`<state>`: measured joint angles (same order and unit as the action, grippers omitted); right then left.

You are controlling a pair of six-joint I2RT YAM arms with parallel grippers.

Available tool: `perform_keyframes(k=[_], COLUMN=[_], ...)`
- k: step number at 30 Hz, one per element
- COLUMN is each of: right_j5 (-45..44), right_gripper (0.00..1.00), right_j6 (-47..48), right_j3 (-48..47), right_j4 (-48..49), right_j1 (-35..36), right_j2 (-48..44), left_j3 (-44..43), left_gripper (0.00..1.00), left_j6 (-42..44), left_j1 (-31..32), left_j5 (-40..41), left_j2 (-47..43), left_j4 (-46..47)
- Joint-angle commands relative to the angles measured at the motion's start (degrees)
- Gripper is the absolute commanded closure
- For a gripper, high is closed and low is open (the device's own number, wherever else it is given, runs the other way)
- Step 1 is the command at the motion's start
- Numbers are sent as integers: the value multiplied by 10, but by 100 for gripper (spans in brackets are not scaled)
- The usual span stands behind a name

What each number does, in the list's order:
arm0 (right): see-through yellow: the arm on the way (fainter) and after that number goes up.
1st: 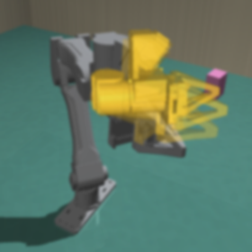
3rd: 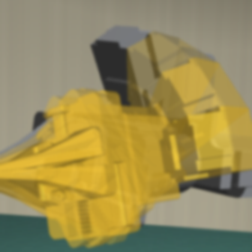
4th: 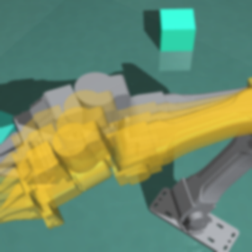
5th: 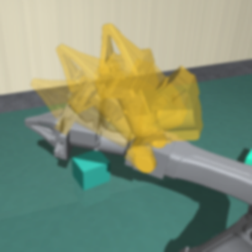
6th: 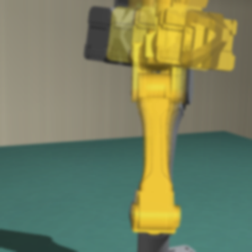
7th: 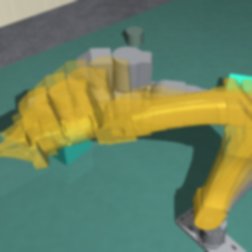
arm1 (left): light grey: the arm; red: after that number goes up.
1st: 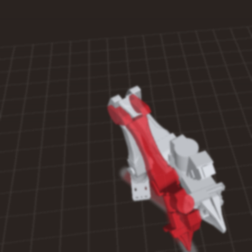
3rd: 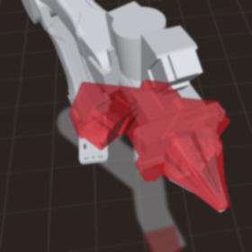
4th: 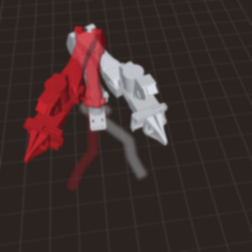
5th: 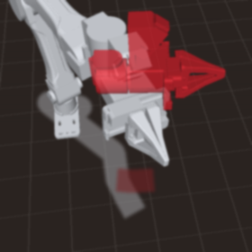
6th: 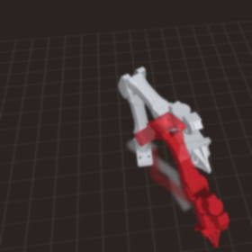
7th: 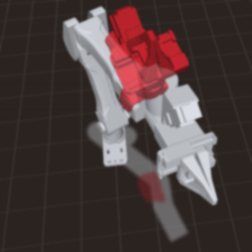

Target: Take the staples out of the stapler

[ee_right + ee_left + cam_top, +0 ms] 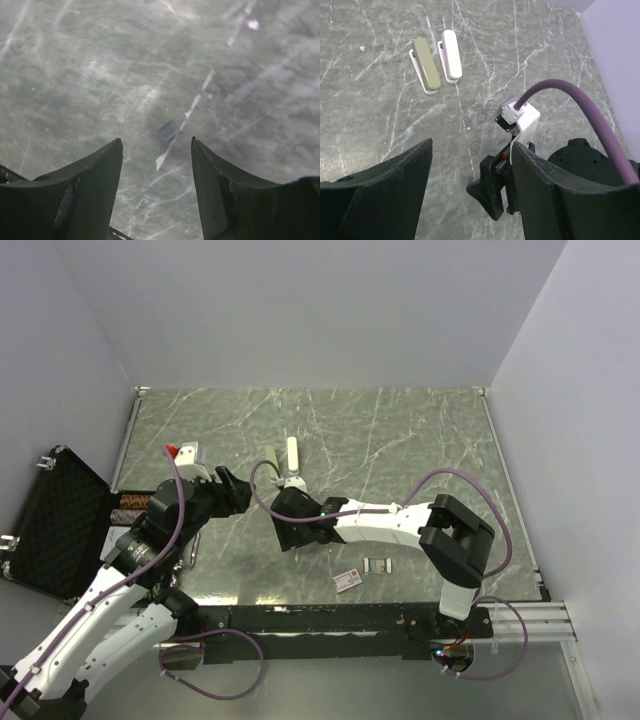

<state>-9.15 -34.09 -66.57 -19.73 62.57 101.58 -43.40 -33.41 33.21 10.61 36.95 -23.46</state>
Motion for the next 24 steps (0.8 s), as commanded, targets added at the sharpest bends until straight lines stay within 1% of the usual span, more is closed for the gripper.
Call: perform_keyframes(k=[1,6,13,24], right_j5=[-39,-39,-9,-19], right_gripper=[34,34,34,38], right_j6=[-92,-139,-188,-230], right_j3=[-16,-53,-68,-88], right_j4=[-61,-102,-88,-116], right_j1=[10,12,12,12], right_j2=[-8,28,57,88], left_j3=[-1,-2,3,4], left_gripper=[30,30,30,30], left_j6=[8,10,8,8], left_j1=[2,2,2,2], left_j5=[2,-3,-12,-19], left_j2=[-8,-10,-17,-20], left_j4=[5,7,8,9])
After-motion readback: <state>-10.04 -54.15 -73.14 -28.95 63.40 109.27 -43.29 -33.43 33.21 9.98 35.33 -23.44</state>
